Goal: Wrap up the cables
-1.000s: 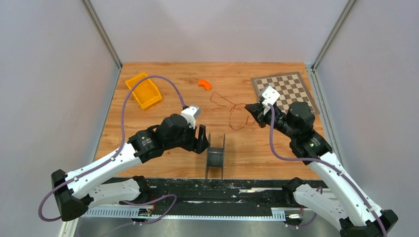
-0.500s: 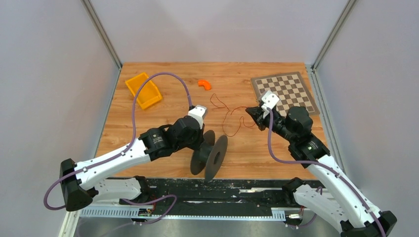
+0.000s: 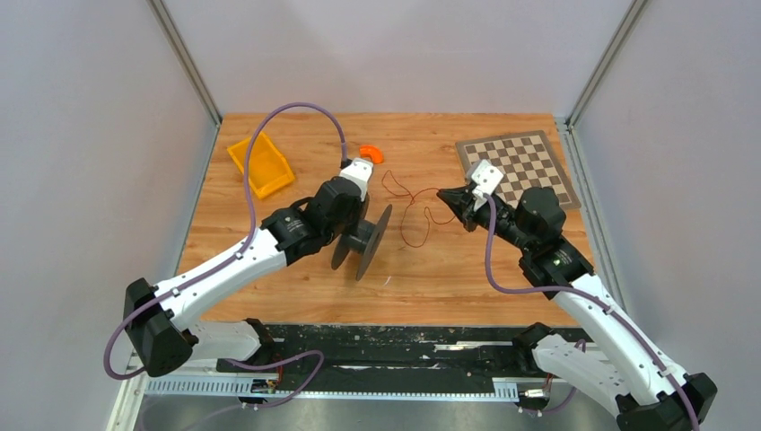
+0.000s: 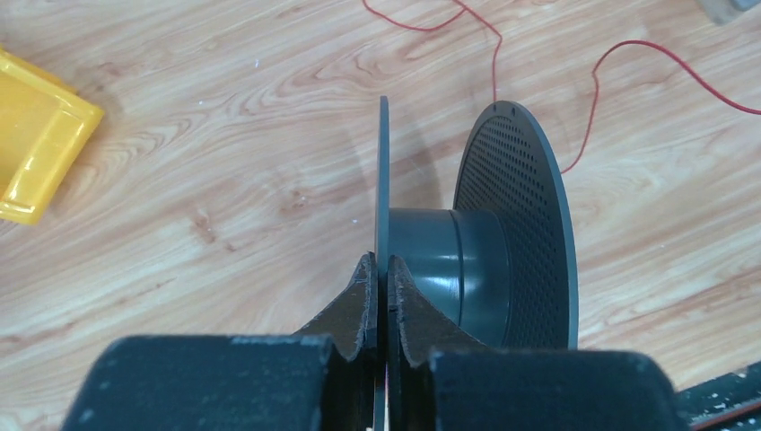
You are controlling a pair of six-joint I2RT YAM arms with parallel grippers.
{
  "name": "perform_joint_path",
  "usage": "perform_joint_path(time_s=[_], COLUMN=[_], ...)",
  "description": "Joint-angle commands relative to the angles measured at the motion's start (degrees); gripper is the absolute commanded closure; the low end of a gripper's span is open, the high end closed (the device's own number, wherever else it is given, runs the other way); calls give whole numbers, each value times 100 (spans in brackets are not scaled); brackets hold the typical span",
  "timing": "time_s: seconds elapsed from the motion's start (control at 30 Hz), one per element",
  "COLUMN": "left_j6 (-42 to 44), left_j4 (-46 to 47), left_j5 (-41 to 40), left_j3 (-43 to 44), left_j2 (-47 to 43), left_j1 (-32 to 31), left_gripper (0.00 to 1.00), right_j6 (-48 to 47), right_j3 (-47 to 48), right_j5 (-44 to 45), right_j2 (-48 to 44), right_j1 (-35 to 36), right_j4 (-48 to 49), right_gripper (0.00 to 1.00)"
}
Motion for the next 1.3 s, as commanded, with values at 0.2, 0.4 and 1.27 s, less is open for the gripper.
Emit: perform_joint_path(time_s=[0.2,0.4,1.27], left_j6=[131,-77,-179], left_j4=[450,153,360], left_j5=[789,1127,3721], left_j3=[8,123,-610], left_j2=[5,-57,-1435], left_j1=[328,625,1998], left_gripper=[73,64,39], right_j6=[-159,-404,-1168], right_j3=[-510,-393,35], right_j5=[-539,-548,1316], right_j2=[-259,132,1996], right_j1=[37,571,2497], right_j4=[471,767,858], right_gripper=[100,100,100])
